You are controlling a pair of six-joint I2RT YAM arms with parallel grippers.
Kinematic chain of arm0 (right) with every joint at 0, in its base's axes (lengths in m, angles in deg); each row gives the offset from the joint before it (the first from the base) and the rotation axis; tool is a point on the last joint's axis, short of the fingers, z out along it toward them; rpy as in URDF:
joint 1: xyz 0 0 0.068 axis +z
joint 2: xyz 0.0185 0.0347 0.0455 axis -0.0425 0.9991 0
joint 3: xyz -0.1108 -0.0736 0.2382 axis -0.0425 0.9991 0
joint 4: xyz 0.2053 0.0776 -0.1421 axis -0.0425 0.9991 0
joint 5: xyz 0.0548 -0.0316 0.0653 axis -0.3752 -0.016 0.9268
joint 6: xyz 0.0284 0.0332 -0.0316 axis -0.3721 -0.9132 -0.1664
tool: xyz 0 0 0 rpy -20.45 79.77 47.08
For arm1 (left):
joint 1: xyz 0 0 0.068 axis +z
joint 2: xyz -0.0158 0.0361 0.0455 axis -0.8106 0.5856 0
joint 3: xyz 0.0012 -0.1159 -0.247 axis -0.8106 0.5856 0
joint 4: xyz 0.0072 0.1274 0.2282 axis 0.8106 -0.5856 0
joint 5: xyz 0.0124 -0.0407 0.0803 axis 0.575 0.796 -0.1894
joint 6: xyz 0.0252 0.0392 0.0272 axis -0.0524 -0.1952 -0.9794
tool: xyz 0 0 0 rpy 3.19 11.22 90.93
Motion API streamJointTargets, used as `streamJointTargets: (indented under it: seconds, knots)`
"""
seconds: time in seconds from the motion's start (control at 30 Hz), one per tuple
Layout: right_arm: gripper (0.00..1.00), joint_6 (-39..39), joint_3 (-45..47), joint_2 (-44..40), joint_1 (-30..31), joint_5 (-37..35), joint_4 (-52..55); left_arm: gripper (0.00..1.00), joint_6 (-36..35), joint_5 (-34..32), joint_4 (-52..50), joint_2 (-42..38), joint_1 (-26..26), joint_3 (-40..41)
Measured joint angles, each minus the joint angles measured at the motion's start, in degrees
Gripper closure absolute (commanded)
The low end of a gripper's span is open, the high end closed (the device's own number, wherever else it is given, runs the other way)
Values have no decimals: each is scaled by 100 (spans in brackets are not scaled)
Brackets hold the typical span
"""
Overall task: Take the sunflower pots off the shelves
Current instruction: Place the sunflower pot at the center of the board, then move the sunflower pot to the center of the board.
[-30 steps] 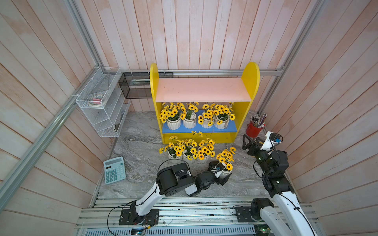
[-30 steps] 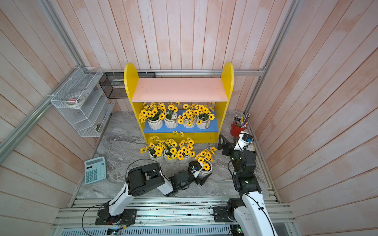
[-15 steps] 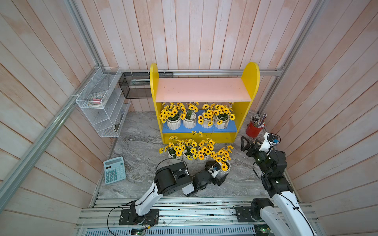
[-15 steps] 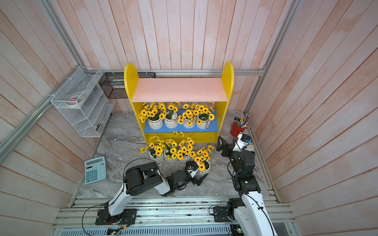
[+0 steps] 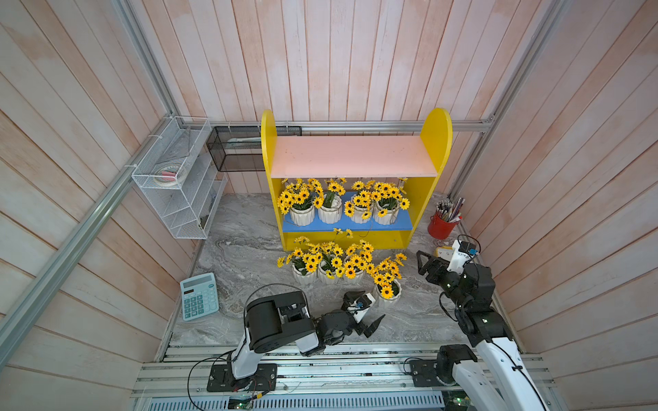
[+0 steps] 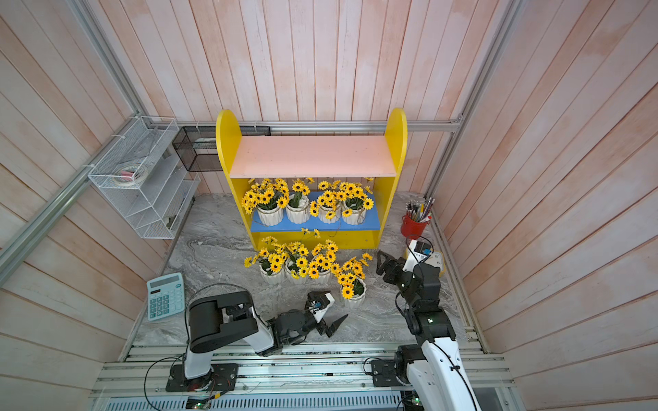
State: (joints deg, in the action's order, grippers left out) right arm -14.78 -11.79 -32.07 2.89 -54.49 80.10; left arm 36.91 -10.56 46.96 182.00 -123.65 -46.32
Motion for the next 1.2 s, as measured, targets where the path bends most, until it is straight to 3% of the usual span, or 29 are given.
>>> streamJointTargets:
  seconds: [0.13,0.3,0.57,0.7,0.9,1.0,1.2]
  knots:
    - [34,-190,-2,-254,323,170,621,0,382,-284,-199,-931,0,625]
    - [50,-509,190,-568,1115,227,957,0,758,-529,-1346,-2675,-7,748]
    - [41,-962,651,-459,2363,-94,1244,0,1172,-752,-3904,-4970,439,498]
    - [41,-1259,710,-518,2559,-267,1285,0,1357,-828,-4872,-5923,863,380]
    - [43,-1781,999,-610,2811,-485,1414,0,1447,-835,-5530,-6800,1266,380]
    - [52,-2057,1150,-734,2889,-597,1414,0,1488,-835,-5652,-6913,1287,385]
    - [55,-2332,1574,-490,2894,-634,1126,0,1550,-833,-5814,-6907,1287,476]
